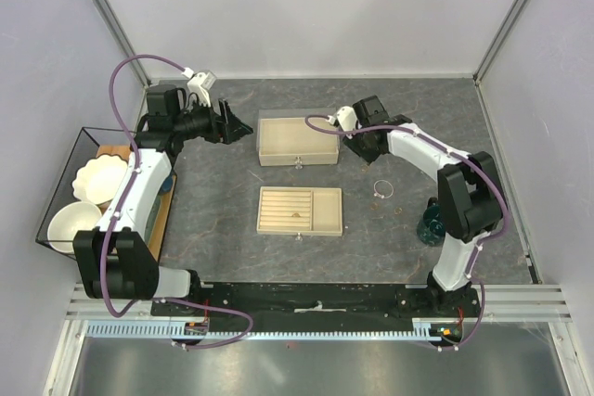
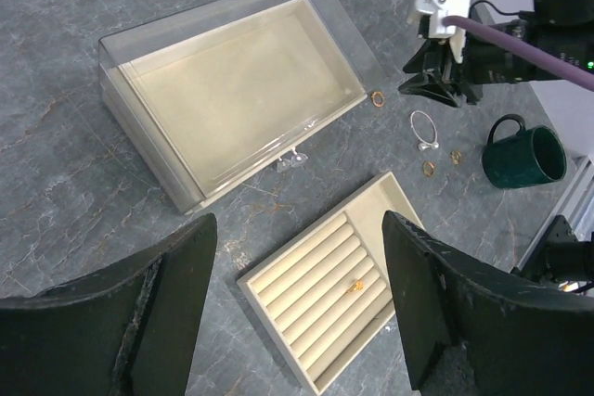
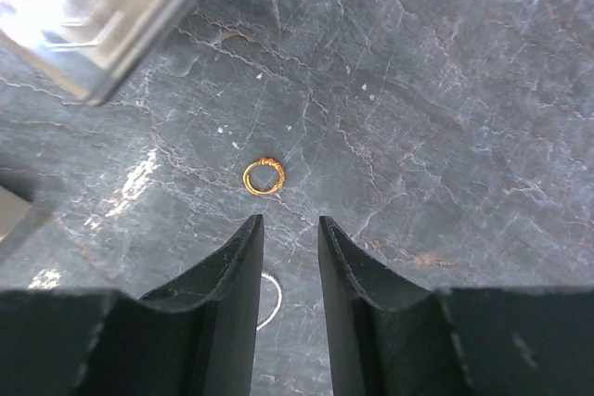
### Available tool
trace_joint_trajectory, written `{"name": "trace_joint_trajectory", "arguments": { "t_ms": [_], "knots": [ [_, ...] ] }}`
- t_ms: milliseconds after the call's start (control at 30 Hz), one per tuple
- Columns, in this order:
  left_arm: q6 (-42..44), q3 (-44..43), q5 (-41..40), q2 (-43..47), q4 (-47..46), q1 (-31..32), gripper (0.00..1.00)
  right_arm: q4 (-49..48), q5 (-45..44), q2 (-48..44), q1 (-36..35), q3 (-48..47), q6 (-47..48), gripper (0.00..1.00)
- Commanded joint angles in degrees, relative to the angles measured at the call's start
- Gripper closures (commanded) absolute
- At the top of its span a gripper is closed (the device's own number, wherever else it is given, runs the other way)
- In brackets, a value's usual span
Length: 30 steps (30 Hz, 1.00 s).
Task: Organize the mixed jewelry
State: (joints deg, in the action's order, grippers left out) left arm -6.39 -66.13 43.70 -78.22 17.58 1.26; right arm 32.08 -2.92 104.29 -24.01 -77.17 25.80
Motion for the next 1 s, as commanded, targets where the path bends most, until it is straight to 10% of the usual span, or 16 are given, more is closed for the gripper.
{"name": "trace_joint_trajectory", "arguments": {
  "t_ms": [0, 967],
  "knots": [
    [2.4, 0.1, 1.8, 0.4, -0.4, 0.1, 0.21, -3.4, 2.7, 1.9, 1.2, -0.3, 2.2, 0.63],
    [2.9, 0.4, 1.6, 0.1, -0.8, 0.1, 0.21, -4.3, 6.5, 8.6, 3.5, -1.4, 5.2, 0.72]
  ]
}}
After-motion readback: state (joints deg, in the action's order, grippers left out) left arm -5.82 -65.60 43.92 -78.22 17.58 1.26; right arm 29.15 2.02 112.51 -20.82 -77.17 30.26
